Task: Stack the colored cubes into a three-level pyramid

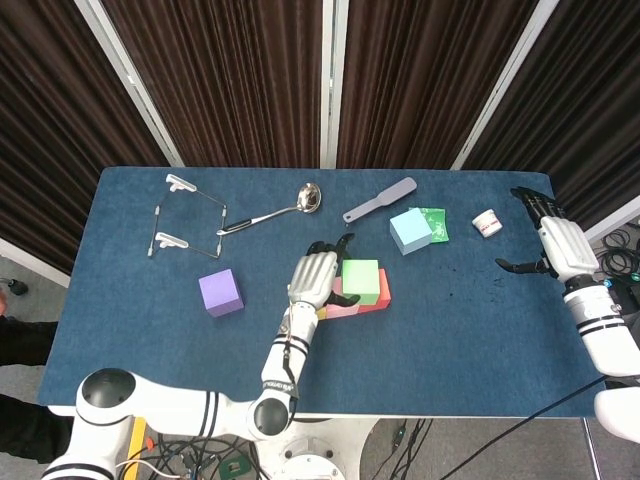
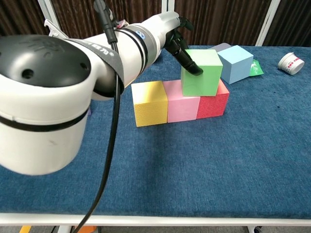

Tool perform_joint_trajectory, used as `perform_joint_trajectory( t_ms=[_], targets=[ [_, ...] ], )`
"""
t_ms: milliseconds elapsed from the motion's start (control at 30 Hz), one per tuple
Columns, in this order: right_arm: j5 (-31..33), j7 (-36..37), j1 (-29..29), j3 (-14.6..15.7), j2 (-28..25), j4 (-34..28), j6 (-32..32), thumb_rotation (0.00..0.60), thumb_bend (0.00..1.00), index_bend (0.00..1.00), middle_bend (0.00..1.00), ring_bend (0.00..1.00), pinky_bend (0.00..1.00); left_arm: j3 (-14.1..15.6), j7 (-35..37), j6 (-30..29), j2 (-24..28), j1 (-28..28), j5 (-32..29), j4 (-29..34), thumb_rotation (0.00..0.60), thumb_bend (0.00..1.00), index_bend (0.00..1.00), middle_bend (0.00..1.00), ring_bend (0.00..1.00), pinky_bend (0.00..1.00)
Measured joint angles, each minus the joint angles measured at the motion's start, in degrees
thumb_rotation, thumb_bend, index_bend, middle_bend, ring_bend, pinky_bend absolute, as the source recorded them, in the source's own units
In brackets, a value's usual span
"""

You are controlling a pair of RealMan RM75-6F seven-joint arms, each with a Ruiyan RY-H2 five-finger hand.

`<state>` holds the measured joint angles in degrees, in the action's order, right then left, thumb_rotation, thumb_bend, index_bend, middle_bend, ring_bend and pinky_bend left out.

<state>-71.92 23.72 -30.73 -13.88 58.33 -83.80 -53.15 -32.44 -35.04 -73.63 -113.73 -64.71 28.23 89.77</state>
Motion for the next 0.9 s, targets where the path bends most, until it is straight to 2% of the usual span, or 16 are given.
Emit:
perform_joint_trajectory(
  t_ms=[200, 400, 700, 900],
  targets=[
    [-0.03, 0.15, -0.13, 0.0, -0.02, 0.01, 0.37, 0.6, 0.06, 0.0, 0.02, 0.0, 0.0, 0.46, -0.29, -0.24, 1.47, 1.08, 0.06, 3.24, 0.6, 0.15, 0.08, 0.28, 0.15, 0.09],
    [-0.39, -0.04, -0.79, -0.12, -0.36, -1.01, 1.16, 0.6, 0.06, 0.0, 0.02, 0.0, 0.0, 1.35, -0.99, -2.23, 4.98, 3.68, -0.28, 10.2, 0.6, 0.15, 0.08, 0.28, 0.14, 0.09],
    [-0.27, -3.01, -1.94, -0.61, -1.29, -5.23, 1.49, 0.6, 0.06, 0.0, 0.03, 0.0, 0.0, 2.14, -0.3, -5.57, 15.47, 10.34, 0.6, 20.27, 0.6, 0.15, 0.08, 0.26, 0.14, 0.09],
    [-0.71, -3.95, -3.83, -0.6, -2.89, -10.48, 4.69, 0.6, 0.04, 0.0, 0.03, 0.0, 0.0, 4.87, 0.89, -3.76, 25.29, 15.77, 1.04, 24.64, 0.6, 0.15, 0.08, 0.21, 0.1, 0.09]
  ],
)
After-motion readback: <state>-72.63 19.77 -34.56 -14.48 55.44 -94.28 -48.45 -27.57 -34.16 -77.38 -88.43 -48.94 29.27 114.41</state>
